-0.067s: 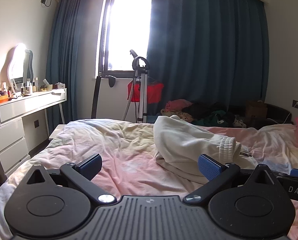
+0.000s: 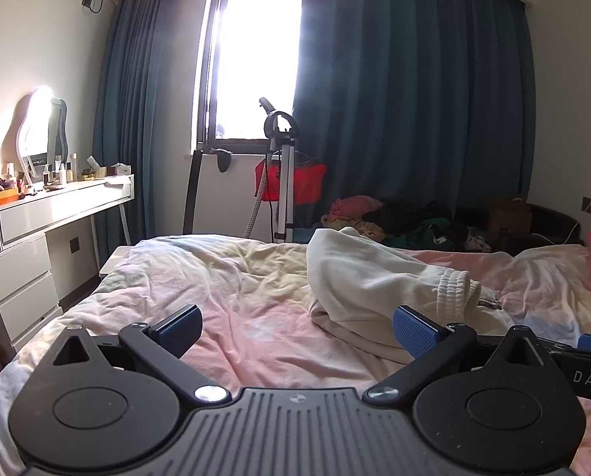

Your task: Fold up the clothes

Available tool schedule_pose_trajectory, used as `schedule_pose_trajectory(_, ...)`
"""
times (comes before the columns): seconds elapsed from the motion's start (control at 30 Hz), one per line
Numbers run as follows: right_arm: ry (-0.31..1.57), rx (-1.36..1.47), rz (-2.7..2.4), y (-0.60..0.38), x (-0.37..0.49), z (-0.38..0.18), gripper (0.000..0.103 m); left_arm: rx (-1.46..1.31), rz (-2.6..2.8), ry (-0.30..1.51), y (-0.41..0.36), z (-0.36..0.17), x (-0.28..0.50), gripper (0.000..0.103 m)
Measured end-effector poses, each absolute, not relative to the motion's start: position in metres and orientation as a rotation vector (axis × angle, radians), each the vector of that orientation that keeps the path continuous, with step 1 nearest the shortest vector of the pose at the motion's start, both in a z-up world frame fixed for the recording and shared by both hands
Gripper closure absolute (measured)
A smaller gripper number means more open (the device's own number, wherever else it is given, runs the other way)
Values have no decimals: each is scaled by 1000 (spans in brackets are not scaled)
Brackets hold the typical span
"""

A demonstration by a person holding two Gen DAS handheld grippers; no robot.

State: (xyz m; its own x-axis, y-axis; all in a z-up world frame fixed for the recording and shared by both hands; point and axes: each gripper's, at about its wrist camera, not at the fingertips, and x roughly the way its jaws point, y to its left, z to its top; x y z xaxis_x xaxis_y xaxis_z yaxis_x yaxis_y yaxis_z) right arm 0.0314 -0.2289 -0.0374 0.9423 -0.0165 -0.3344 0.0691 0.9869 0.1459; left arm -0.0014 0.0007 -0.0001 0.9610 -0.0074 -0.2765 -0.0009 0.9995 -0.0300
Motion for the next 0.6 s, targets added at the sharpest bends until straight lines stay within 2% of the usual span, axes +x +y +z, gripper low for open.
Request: schedule_pose_trajectory(0.6,342,119,-67,-227,31,-35,13,-9,3,289,1,-2,-3,0)
